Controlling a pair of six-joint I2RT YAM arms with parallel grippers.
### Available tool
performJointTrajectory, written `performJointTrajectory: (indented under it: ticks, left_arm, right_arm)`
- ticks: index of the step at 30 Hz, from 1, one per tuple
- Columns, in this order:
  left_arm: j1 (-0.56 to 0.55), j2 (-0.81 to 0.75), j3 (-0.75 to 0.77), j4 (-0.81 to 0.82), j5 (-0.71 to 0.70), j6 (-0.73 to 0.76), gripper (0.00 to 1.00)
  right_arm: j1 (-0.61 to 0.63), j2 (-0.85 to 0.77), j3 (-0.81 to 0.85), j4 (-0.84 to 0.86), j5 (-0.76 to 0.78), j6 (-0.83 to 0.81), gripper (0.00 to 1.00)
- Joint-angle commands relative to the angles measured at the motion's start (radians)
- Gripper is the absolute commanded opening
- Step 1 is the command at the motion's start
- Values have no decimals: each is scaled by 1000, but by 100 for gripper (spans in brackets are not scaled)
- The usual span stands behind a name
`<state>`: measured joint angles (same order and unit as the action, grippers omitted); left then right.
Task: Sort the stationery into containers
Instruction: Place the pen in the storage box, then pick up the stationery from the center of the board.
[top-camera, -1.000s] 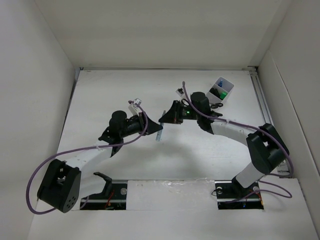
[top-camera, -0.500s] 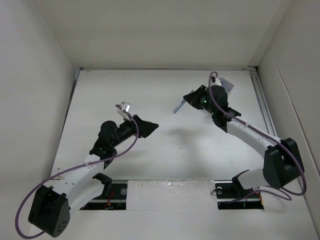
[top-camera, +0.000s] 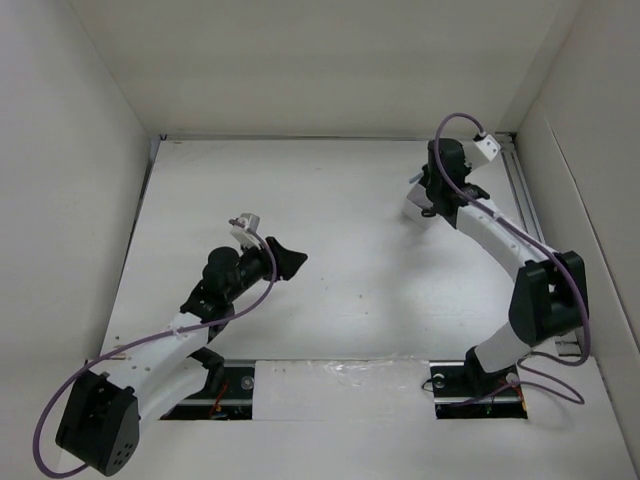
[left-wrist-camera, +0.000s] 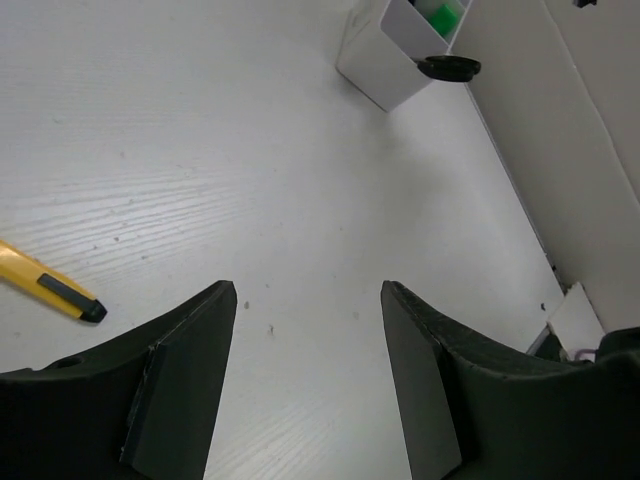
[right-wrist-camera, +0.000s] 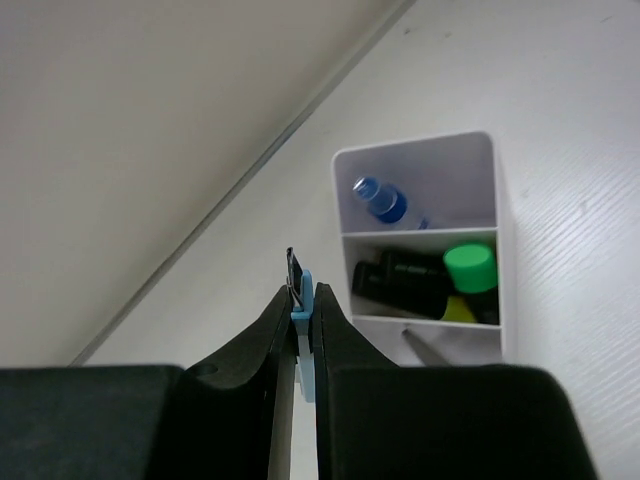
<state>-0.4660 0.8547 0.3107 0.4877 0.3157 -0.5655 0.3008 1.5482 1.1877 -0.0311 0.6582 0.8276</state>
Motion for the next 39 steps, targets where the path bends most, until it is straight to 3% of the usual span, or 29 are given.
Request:
performJointTrajectory:
  ticks: [1,11,16,19,20,21,23,24,28,39]
  left_arm:
    - [-26,-25,-2,-38,-133,42,56]
    - [-26,-26,38,-205,-427,-1,53]
    - [-26,44,68,-230,-475,-13,53]
    - [-26,104,93,-248,-495,-13,53]
    - [-26,118,93,-248,-495,-13,53]
    - [-26,150,103,-259,-507,-13,53]
    - [-26,181,114,-259,-507,-22,53]
    - [-26,193,114,-259,-507,-22,53]
    - [-26,227,125,-259,-509,-22,52]
    - [-26,323,172,-343,-612,-65,49]
  right_arm:
    - [0,47,93,-95,202,-31,0]
    - [9,145,119,-142,256,-44,0]
    - [0,205,147,-153,245,-44,0]
    - [9,230,158,-162,245,-44,10]
    - [9,230,168,-162,245,-44,17]
    - [9,230,168,-176,245,-24,36]
    - [21,230,178,-199,225,-4,49]
    - [21,205,178,-199,225,5,62]
    - [43,127,155,-208,187,5,80]
    - [110,-213,-74,-112,-34,38,85]
